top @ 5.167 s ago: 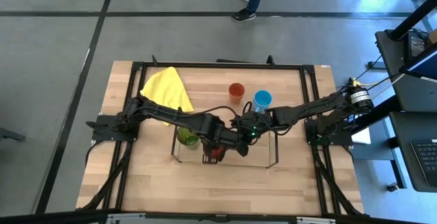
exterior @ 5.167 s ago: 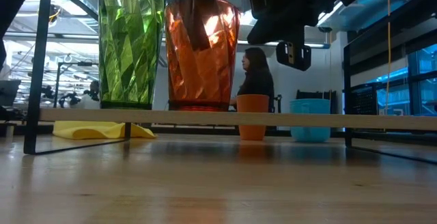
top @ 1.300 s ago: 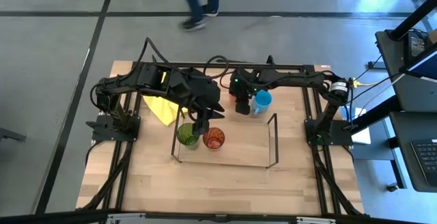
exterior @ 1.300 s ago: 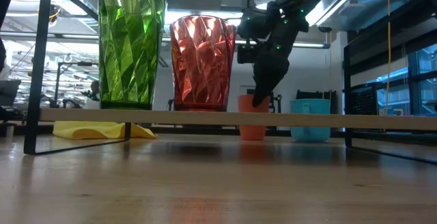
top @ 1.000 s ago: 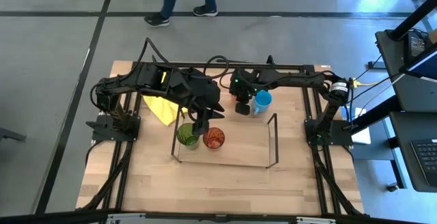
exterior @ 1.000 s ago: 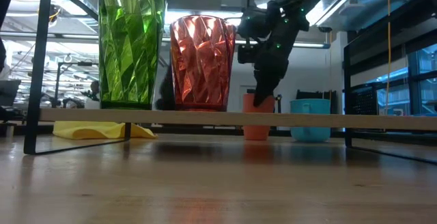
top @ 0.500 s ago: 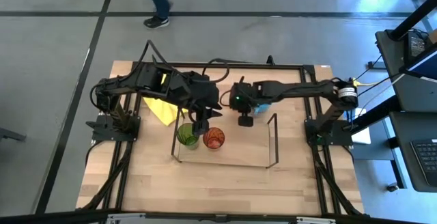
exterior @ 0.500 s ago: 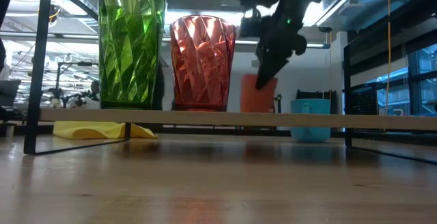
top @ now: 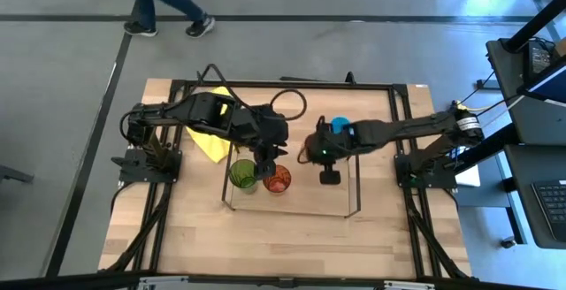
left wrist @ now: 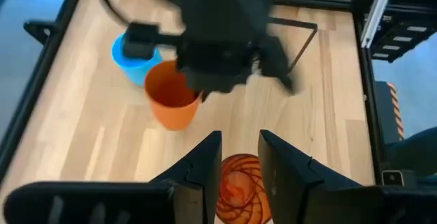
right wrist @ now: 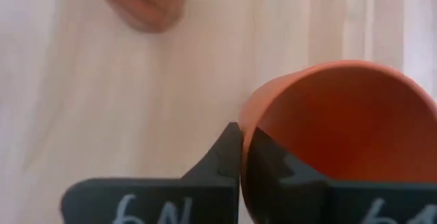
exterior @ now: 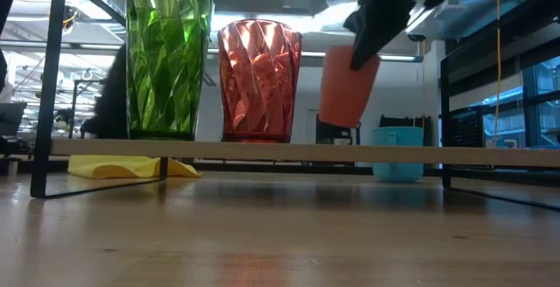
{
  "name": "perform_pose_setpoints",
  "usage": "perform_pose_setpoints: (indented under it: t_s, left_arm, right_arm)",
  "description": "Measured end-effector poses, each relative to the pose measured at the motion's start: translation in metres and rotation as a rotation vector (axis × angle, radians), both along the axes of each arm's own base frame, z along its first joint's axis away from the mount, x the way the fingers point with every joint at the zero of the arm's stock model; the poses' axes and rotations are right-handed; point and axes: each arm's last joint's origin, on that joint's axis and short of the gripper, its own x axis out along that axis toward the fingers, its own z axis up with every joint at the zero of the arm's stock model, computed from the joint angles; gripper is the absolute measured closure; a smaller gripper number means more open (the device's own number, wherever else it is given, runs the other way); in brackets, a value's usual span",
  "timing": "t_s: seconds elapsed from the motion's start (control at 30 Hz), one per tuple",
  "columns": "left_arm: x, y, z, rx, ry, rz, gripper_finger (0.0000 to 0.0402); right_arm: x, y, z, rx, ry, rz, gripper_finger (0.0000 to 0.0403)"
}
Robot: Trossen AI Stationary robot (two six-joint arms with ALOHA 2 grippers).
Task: Stack small to large cups/mugs on shelf
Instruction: Put the orange cup on the shelf
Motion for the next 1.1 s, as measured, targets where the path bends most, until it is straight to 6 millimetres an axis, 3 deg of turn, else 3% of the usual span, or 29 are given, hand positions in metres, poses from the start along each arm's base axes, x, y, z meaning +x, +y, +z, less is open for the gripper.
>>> perform_pose_setpoints:
  t_s: [0.17,0.43,0.67,1.1]
  left_arm:
    - [0.003,-0.013,-0.009,-0.028,0.014,0.0,0.031]
    - [0.001,-0.041,-0.007,-0.01,-0.037,-0.026,0.031]
    - [-0.005,-0.063,-0.007,-0.04,-0.04,-0.04,0.031]
    - [-0.011,-0.08,-0.007,-0.053,-0.059,-0.003,0.031]
  right_arm:
    - [-0.005,0.028,0.003,0.066,-0.022,-0.019,0.0393]
    - [-0.005,0.059,0.003,0.128,-0.069,-0.001,0.0393]
    - [-0.002,0.065,-0.003,0.205,-0.037,0.005,0.0393]
    - [0.005,0.076,-0.012,0.334,-0.003,0.06,0.0393]
